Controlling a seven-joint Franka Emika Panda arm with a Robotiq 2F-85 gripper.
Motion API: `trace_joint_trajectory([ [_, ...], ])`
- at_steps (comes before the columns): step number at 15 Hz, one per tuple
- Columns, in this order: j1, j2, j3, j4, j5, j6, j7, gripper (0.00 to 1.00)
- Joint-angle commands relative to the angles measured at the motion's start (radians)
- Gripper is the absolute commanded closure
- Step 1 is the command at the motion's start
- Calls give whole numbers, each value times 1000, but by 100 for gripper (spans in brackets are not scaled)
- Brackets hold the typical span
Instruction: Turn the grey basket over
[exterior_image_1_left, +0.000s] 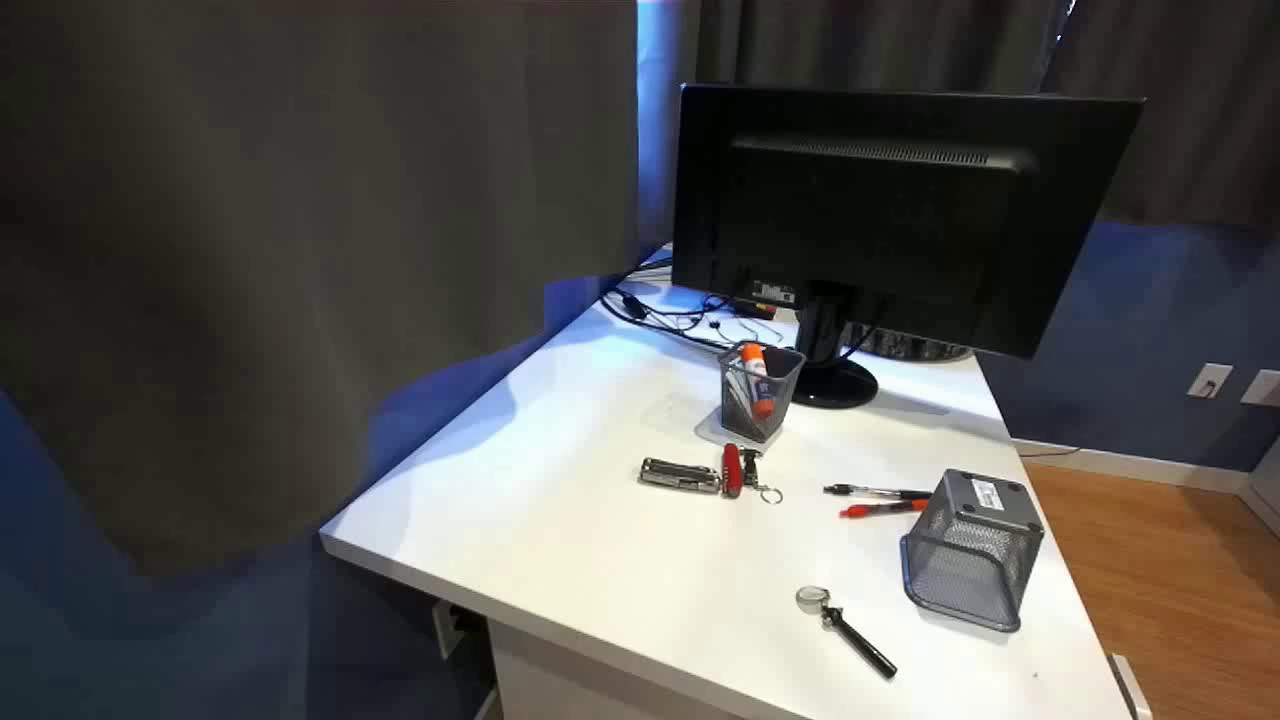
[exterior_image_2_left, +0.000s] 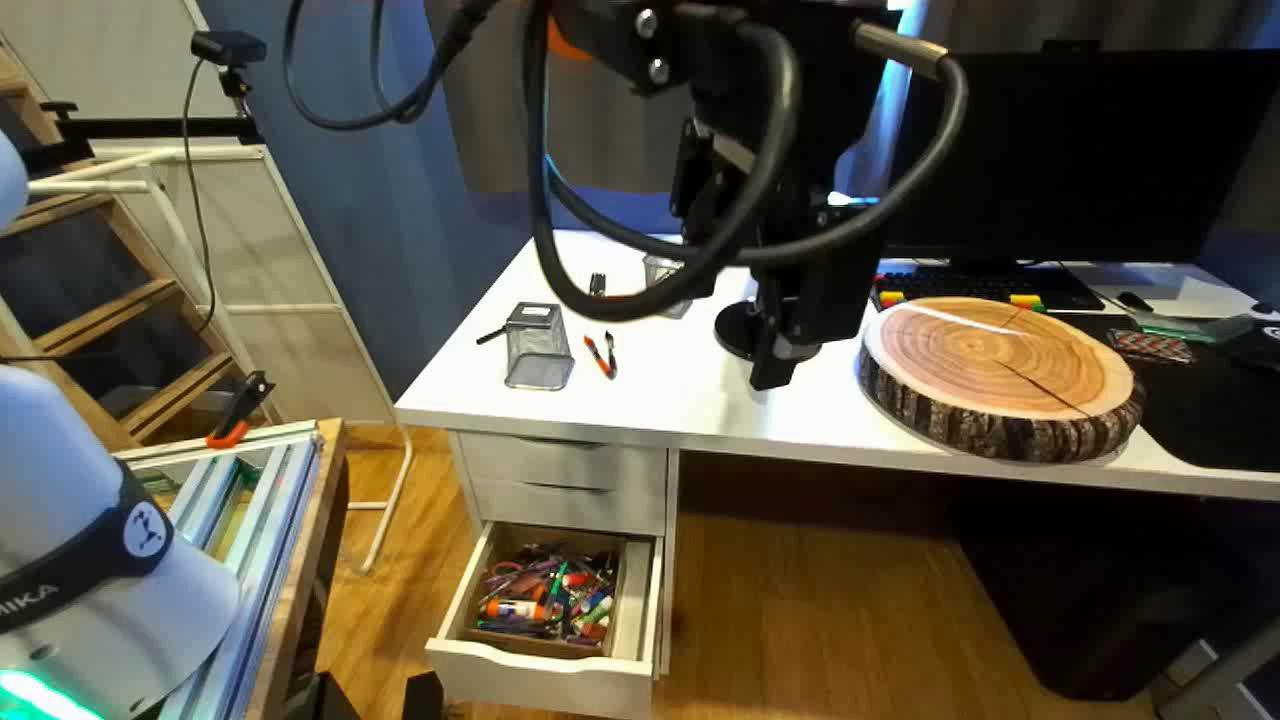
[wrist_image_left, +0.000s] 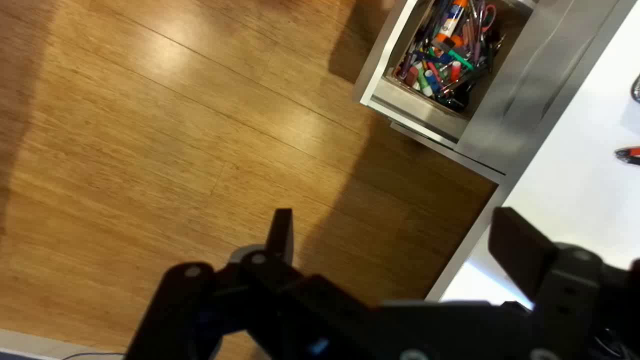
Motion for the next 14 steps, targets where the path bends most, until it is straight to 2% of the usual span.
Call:
trace_joint_trajectory([
  [1,-14,1,14,1,3,-2,-2,0],
  [8,-14,1,14,1,3,-2,-2,0],
  [11,28,10,36,-11,76,-43,-55,0],
  [14,87,23,89,-33,179,-98,-67,0],
])
